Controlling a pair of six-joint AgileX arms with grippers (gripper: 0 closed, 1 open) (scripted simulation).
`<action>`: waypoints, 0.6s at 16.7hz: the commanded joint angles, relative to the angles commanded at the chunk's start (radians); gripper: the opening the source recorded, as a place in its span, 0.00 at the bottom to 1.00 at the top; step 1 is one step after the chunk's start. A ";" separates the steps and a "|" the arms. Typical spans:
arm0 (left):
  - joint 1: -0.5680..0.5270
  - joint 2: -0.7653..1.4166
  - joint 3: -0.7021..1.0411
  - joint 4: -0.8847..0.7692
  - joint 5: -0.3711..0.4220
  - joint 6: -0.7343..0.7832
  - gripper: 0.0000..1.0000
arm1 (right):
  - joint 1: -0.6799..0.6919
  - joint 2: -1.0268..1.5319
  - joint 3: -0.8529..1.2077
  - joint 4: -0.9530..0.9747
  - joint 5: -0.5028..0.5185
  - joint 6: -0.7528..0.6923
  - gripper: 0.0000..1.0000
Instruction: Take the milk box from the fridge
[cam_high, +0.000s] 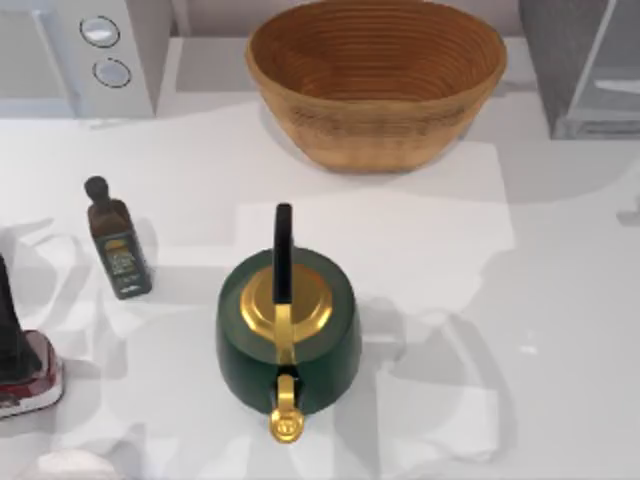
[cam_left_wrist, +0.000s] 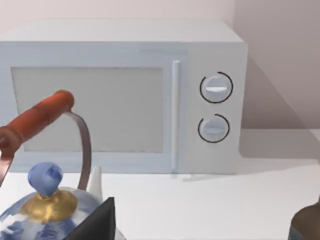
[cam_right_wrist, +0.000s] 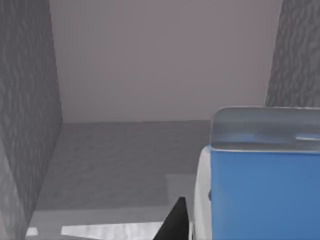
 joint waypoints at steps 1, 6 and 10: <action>0.000 0.000 0.000 0.000 0.000 0.000 1.00 | 0.015 -0.108 -0.038 -0.055 0.019 0.001 0.00; 0.000 0.000 0.000 0.000 0.000 0.000 1.00 | 0.103 -0.667 -0.238 -0.344 0.106 0.005 0.00; 0.000 0.000 0.000 0.000 0.000 0.000 1.00 | 0.186 -1.034 -0.384 -0.557 0.154 0.011 0.00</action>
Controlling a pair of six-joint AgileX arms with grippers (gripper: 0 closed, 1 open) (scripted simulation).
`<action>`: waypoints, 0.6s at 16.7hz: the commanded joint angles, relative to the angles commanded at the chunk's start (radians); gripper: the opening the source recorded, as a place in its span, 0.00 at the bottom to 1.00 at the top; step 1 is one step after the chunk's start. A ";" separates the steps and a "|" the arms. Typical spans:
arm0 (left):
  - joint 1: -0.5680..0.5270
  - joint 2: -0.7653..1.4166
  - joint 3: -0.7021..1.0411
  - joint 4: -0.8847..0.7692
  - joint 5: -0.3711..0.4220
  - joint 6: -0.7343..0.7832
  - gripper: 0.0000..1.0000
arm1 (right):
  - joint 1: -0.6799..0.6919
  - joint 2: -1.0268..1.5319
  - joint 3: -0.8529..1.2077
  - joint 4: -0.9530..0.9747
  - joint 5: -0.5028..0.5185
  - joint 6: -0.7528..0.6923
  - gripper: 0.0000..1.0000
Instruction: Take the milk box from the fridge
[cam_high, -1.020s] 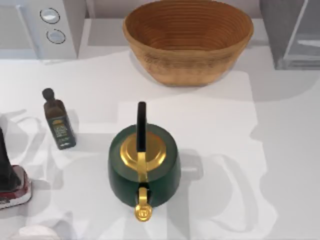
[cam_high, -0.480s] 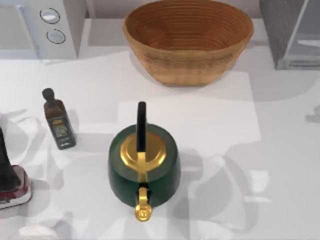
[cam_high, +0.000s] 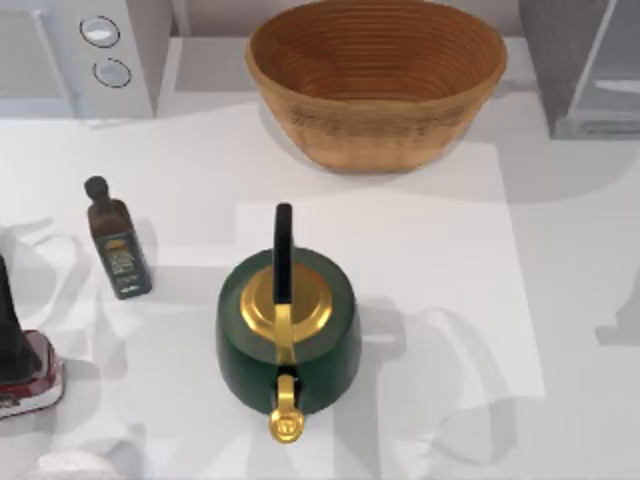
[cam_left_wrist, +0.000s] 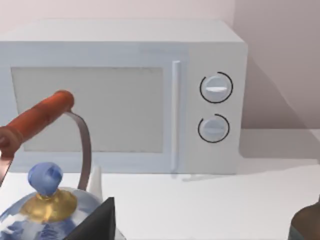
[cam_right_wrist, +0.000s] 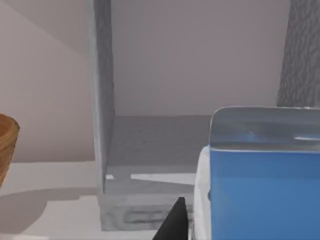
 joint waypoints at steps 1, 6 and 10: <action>0.000 0.000 0.000 0.000 0.000 0.000 1.00 | 0.020 -0.068 -0.029 -0.043 0.007 0.002 0.00; 0.000 0.000 0.000 0.000 0.000 0.000 1.00 | 0.090 -0.250 -0.111 -0.166 0.019 0.007 0.00; 0.000 0.000 0.000 0.000 0.000 0.000 1.00 | 0.092 -0.255 -0.113 -0.169 0.019 0.008 0.00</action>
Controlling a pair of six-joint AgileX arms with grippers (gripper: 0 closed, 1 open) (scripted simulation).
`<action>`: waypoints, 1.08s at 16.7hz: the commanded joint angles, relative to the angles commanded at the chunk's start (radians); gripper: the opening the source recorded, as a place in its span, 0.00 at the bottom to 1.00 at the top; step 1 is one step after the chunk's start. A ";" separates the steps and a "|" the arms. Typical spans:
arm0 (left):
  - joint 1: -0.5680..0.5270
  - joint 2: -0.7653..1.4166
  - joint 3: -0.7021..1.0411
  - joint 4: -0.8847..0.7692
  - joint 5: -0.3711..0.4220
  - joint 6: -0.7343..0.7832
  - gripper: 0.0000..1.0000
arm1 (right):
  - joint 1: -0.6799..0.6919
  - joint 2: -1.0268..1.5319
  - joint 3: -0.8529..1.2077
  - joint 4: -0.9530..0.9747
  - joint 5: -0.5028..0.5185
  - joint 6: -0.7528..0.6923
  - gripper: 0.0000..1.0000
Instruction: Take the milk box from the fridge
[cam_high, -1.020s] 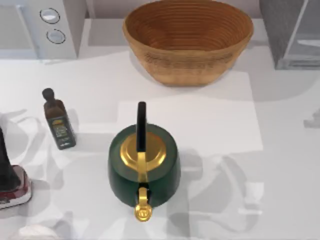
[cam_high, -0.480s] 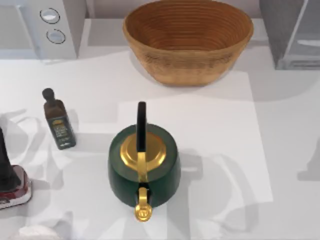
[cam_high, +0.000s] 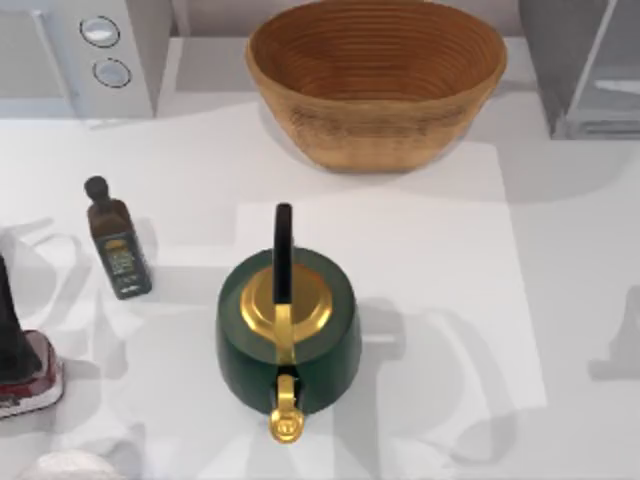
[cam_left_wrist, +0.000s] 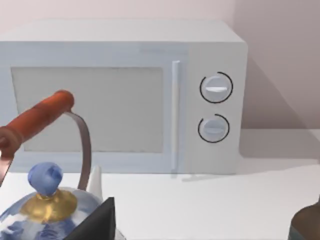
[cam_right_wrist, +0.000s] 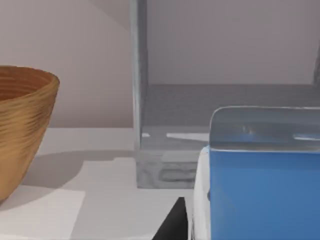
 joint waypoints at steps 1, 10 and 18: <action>0.000 0.000 0.000 0.000 0.000 0.000 1.00 | -0.003 0.004 0.002 0.002 -0.001 0.002 0.00; 0.000 0.000 0.000 0.000 0.000 0.000 1.00 | -0.017 0.379 0.050 0.338 -0.173 -0.011 0.00; 0.000 0.000 0.000 0.000 0.000 0.000 1.00 | -0.044 1.191 0.146 0.997 -0.495 -0.038 0.00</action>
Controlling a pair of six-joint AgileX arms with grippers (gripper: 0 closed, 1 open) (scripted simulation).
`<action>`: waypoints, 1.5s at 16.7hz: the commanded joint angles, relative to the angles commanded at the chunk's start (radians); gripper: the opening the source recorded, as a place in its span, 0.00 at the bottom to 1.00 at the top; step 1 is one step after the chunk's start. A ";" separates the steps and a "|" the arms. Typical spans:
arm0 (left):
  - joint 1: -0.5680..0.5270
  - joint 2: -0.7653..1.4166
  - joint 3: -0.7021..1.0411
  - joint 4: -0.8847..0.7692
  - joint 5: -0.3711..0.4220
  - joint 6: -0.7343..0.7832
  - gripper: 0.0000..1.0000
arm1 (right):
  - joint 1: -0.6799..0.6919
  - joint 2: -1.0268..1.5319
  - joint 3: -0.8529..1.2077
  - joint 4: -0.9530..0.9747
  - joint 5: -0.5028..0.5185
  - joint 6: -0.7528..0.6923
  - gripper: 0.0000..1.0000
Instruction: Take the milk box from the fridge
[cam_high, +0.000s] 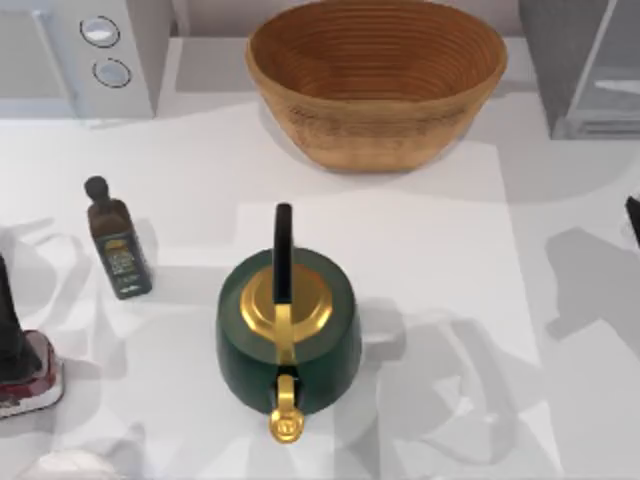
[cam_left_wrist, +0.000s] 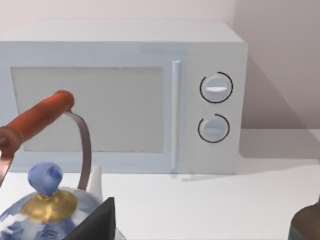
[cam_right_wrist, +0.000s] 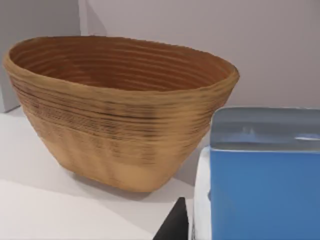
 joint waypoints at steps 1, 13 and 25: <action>0.000 0.000 0.000 0.000 0.000 0.000 1.00 | -0.003 0.103 0.012 0.083 -0.040 -0.004 0.00; 0.000 0.000 0.000 0.000 0.000 0.000 1.00 | -0.024 0.795 0.092 0.640 -0.312 -0.035 0.00; 0.000 0.000 0.000 0.000 0.000 0.000 1.00 | 0.107 0.958 0.247 0.649 -0.161 -0.013 0.00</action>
